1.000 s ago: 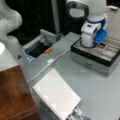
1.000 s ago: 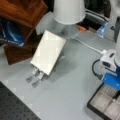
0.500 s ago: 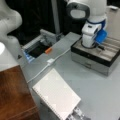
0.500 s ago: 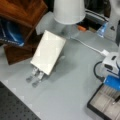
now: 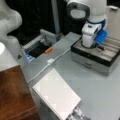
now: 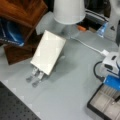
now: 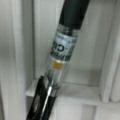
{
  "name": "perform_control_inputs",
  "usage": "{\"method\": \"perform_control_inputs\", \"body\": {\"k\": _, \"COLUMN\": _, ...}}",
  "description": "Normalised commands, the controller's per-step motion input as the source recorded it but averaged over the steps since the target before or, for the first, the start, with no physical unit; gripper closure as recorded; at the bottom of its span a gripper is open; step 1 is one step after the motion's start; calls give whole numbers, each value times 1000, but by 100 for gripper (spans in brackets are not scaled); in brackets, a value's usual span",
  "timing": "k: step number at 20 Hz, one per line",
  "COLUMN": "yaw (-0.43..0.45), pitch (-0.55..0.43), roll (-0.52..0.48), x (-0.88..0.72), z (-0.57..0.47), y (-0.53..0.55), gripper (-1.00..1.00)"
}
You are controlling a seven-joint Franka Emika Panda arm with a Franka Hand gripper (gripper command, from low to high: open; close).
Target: Open the box. Pick up the pen. Place the pen in the box. Pick up the book. Place the book on the shelf.
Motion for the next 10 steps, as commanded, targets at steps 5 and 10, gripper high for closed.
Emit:
{"method": "perform_control_inputs", "body": {"k": 5, "yaw": 105, "pitch": 48, "roll": -187, "x": 35, "z": 88, "y": -97, "gripper": -100}}
{"method": "perform_control_inputs", "body": {"k": 10, "yaw": 189, "pitch": 88, "roll": -154, "x": 20, "z": 138, "y": -266, "gripper": -100}}
